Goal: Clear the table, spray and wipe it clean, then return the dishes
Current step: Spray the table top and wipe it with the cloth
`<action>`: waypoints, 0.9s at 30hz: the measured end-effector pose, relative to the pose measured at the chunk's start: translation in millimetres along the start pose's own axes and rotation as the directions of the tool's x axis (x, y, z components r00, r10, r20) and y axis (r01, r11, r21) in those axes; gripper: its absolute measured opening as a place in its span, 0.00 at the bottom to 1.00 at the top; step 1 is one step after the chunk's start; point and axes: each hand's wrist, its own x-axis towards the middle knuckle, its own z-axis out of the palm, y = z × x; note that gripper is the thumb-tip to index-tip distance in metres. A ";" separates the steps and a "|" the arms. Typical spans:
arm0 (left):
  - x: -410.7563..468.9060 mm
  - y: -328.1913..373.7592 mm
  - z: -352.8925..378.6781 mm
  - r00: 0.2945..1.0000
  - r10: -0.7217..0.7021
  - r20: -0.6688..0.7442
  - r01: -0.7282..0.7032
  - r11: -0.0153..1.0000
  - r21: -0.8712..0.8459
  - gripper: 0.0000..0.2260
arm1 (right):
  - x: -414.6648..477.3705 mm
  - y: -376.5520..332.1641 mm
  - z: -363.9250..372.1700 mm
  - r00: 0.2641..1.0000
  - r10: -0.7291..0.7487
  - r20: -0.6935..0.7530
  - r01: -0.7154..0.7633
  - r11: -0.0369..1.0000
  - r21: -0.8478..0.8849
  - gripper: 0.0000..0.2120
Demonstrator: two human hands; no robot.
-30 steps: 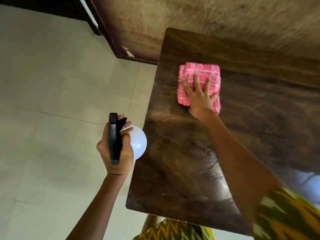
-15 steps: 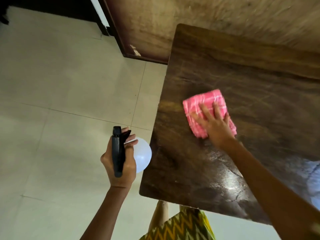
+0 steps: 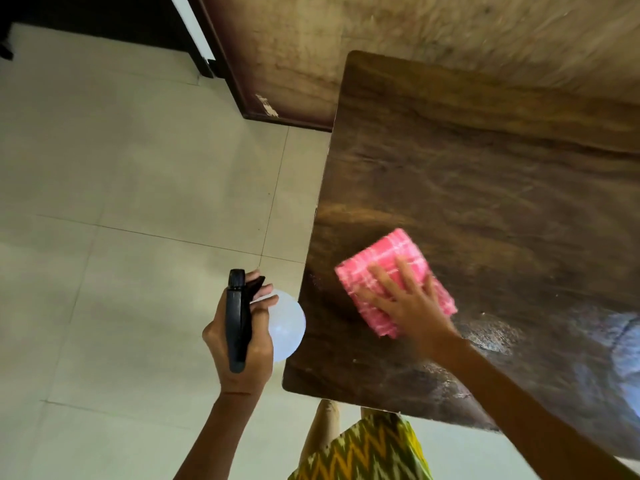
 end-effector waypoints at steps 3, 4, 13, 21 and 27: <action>5.5 -3.1 -1.9 1.000 -0.027 -0.004 0.027 1.000 -0.009 0.09 | 0.8 46.7 -2.9 0.976 0.218 -0.009 -0.216 0.971 0.107 0.51; 8.3 -4.3 -0.8 1.000 -0.022 -0.004 0.022 1.000 -0.001 0.09 | 15.4 61.5 -12.6 0.954 0.291 -0.065 -0.275 0.944 0.184 0.49; 23.9 6.9 20.1 0.999 -0.002 -0.038 -0.001 0.997 -0.076 0.10 | 162.9 54.9 -115.4 0.948 0.291 -0.129 -0.250 0.932 0.262 0.43; 8.6 13.7 11.4 1.000 0.010 -0.014 -0.011 0.995 -0.101 0.15 | 28.5 -41.7 -19.2 0.997 0.038 -0.061 -0.031 0.993 0.111 0.44; -26.3 20.3 1.3 0.997 0.025 0.077 -0.027 0.999 0.030 0.14 | -82.1 -67.8 52.4 0.955 0.291 0.055 -0.294 0.911 0.290 0.58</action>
